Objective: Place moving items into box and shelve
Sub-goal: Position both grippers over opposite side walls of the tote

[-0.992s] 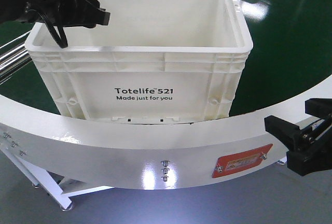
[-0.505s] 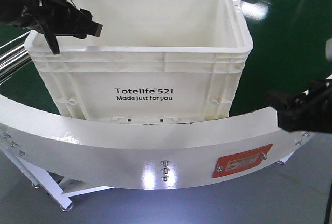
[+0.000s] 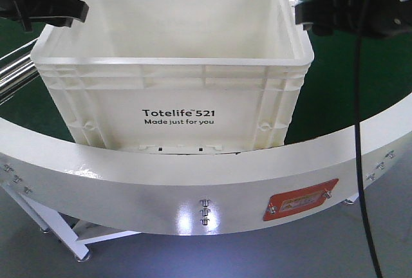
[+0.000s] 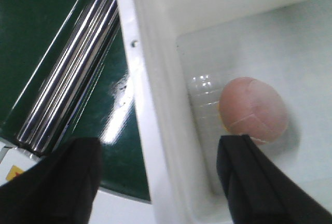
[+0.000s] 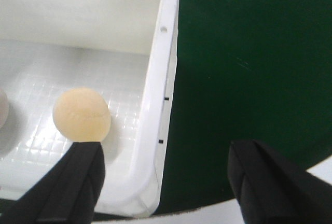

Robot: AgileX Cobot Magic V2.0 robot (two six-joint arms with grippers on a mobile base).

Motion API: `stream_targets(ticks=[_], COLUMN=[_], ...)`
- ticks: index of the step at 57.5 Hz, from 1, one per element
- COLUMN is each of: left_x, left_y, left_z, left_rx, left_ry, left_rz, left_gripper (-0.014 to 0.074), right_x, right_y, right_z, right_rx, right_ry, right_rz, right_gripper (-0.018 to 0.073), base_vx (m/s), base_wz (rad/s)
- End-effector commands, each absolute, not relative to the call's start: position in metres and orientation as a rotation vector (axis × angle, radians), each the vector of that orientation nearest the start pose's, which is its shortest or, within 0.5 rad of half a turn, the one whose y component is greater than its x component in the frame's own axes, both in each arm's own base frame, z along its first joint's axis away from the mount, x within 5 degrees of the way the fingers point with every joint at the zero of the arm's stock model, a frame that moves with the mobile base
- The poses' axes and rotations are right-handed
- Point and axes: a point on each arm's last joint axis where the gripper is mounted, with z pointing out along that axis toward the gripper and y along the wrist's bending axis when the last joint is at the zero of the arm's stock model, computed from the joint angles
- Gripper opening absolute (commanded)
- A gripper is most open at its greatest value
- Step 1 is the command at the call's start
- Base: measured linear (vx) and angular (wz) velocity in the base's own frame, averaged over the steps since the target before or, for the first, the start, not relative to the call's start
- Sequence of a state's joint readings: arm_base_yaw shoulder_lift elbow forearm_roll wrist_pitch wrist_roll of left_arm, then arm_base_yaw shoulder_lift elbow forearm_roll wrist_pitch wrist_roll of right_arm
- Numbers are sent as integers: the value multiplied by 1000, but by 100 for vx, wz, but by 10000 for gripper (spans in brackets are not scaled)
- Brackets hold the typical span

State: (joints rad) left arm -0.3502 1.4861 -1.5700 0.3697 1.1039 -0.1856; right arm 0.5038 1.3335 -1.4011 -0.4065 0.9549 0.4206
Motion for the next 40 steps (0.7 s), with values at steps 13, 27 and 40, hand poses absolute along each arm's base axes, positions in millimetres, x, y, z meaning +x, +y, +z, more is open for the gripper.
stream_targets(ticks=[13,27,40], left_x=[302,321,341], left_y=[-45,-46,-50], left_z=[427,413,393], left_rx=[104,83,67], left_ry=[2332,2349,2389], left_rz=[136,87,32], left_gripper=[574,574,574], right_x=[306,340,364], right_y=[107,105,114], right_z=[448,432,399], right_rx=[-156,-170,-187], right_ry=[2260,2332,2420], right_rz=[61,100,77], right_gripper=[536,536,536], base_vx=[0,0,0], base_wz=[0,0,0])
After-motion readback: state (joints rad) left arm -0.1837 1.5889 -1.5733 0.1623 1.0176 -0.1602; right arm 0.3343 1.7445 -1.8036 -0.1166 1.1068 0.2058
